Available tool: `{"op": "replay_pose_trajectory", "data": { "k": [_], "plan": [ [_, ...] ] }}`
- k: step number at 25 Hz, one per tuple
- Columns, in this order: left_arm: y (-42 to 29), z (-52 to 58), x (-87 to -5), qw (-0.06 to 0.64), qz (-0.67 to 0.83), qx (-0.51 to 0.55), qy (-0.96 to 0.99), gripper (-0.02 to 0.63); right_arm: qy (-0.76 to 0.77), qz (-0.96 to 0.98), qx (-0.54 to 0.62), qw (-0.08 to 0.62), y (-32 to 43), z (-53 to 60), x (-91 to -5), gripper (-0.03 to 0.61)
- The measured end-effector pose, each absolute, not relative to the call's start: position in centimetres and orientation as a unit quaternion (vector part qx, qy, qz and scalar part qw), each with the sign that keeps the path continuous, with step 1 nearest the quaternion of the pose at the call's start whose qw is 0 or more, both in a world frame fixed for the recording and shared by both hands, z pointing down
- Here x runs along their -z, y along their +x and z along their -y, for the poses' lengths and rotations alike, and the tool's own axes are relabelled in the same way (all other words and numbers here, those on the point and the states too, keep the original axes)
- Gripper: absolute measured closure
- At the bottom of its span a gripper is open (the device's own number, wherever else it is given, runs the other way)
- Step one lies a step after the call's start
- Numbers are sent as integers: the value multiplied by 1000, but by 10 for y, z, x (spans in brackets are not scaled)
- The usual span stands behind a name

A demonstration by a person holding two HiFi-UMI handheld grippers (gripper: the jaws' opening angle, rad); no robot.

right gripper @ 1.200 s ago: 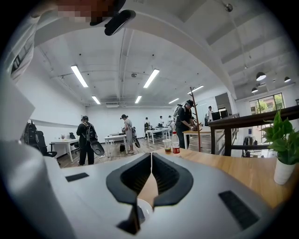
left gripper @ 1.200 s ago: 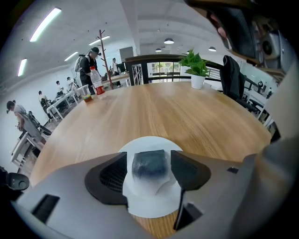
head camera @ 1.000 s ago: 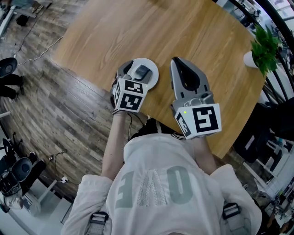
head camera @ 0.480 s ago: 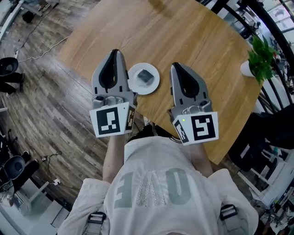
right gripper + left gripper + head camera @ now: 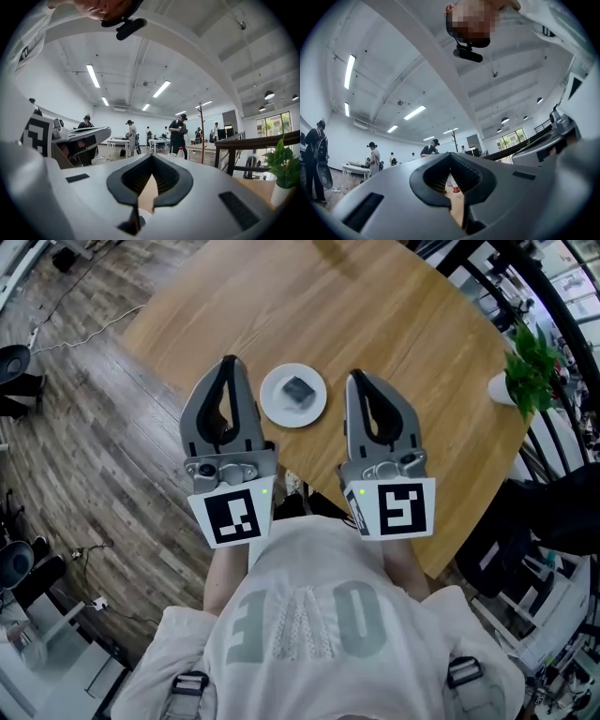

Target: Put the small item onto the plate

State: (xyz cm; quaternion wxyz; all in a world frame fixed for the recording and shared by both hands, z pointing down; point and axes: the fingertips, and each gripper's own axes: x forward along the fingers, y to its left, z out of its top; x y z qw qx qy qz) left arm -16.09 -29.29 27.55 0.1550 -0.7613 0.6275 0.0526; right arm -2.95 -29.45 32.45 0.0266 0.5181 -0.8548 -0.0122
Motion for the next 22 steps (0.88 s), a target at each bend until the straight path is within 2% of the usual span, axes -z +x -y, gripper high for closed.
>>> {"op": "replay_pose_trajectory", "data": {
  "k": [16,22],
  "plan": [
    [-173,294,-286,103,-631,-53,-767,606,514,857,20,43,-44,292,-327,561],
    [-170,286,-272,129,-602,-83,-783,606,514,856,20,44,-47,293,-325,561]
  ]
}}
